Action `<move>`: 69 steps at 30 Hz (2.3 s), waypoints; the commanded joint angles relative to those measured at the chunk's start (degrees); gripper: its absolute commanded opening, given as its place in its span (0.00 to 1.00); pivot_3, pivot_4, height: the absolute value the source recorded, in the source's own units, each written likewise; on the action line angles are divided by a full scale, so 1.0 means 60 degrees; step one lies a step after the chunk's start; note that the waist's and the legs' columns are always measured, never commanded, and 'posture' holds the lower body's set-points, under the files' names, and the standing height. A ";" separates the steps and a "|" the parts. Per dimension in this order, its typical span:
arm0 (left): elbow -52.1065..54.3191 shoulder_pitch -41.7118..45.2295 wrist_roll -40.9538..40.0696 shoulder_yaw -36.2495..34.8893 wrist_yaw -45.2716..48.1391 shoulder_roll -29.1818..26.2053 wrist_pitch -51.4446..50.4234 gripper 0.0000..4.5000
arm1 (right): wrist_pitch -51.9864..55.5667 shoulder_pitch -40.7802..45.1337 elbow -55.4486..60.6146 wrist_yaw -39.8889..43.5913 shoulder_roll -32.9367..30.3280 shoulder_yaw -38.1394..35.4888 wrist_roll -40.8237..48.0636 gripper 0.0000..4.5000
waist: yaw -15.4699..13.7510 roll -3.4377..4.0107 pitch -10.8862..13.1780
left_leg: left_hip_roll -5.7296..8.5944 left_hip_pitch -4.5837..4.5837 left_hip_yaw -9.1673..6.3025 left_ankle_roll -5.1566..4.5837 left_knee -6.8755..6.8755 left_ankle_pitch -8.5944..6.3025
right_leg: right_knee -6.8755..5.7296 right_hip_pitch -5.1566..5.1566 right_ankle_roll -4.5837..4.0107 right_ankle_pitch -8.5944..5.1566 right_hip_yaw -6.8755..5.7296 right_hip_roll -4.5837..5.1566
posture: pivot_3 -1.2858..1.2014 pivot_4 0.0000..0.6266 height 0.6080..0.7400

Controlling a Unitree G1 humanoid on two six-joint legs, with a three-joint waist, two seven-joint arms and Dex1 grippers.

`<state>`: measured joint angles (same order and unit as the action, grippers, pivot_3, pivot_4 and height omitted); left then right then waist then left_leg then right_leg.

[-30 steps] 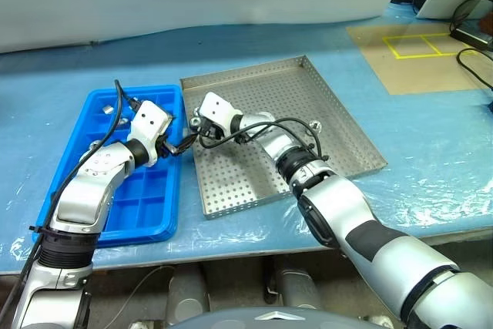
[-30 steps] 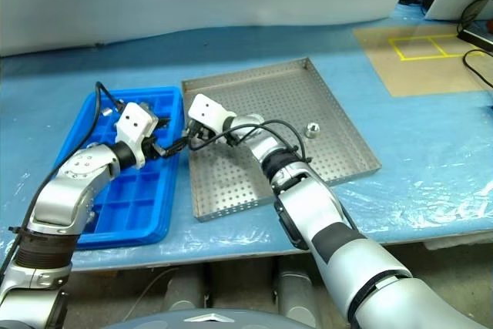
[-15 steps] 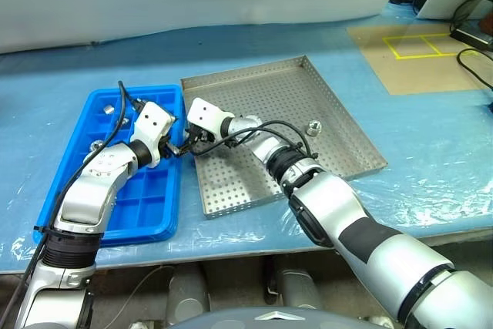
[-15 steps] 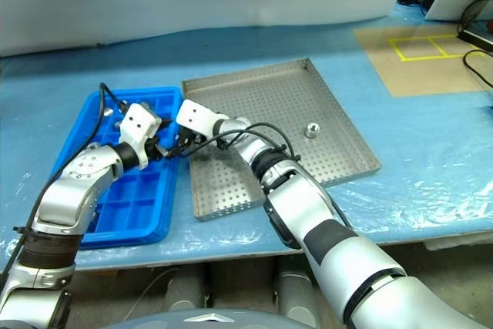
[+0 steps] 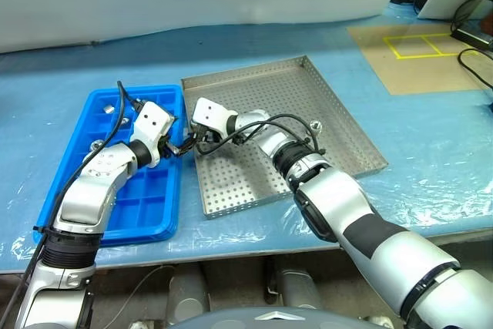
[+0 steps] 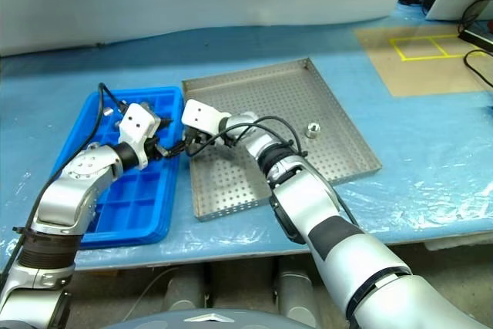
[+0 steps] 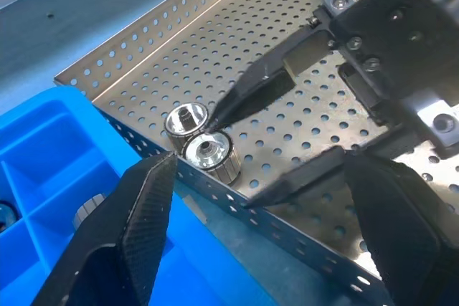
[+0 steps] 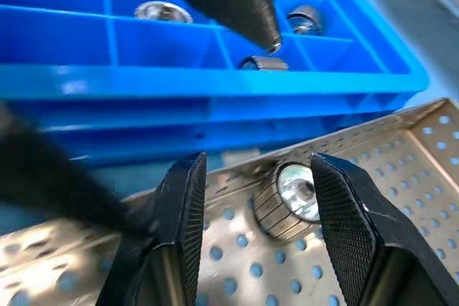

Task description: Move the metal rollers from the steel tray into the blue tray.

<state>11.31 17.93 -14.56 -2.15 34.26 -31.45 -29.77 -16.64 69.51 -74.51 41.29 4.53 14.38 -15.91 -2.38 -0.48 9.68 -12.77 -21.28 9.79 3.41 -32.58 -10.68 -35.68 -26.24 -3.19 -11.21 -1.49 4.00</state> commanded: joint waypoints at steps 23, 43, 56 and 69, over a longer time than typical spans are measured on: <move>-0.0092 -0.0299 -0.1103 -0.2160 0.1156 -0.1875 0.0083 0.86 | -0.0511 0.1164 -0.0247 0.0090 -0.0089 0.0183 -0.0502 0.53 | -0.0105 0.0005 0.0004 | -0.0007 -0.0011 -0.0005 0.0005 -0.0004 0.0001 | -0.0003 -0.0006 -0.0016 -0.0005 -0.0015 0.0000 | 0.57 0.24 1.00; 0.0645 -0.0816 -0.1108 -0.2145 0.0487 -0.1568 -0.0072 0.86 | -0.0600 0.0950 -0.0579 -0.1474 -0.0080 0.1294 -0.2104 0.53 | -0.0141 0.0005 0.0004 | -0.0012 -0.0032 -0.0006 0.0005 -0.0006 0.0002 | -0.0002 -0.0023 -0.0018 -0.0006 -0.0021 -0.0002 | 0.61 0.24 1.00; 0.1268 -0.1292 -0.1154 -0.2064 0.0018 -0.1422 -0.0301 0.86 | -0.0224 0.0702 -0.0716 -0.2160 0.0108 0.1521 -0.2630 0.53 | -0.0329 0.0006 0.0005 | -0.0011 -0.0029 -0.0008 0.0005 -0.0006 0.0001 | -0.0003 -0.0021 -0.0017 -0.0006 -0.0021 -0.0002 | 0.62 0.24 1.00; 0.1228 -0.1243 -0.1066 -0.1853 -0.0118 -0.1355 -0.0303 0.86 | 0.0068 0.0492 -0.0751 -0.1992 0.0022 0.1463 -0.2676 0.24 | -0.0509 0.0006 0.0005 | -0.0010 -0.0023 -0.0009 0.0006 -0.0007 0.0001 | -0.0005 -0.0017 -0.0017 -0.0006 -0.0021 -0.0002 | 0.62 0.24 1.00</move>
<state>16.80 9.85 -21.15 -12.99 34.09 -39.47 -31.88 -16.24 72.46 -79.41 28.64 4.40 23.17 -32.11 -5.43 -0.45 9.71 -12.83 -21.39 9.74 3.45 -32.63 -10.67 -35.71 -26.32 -3.29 -11.25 -1.61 3.99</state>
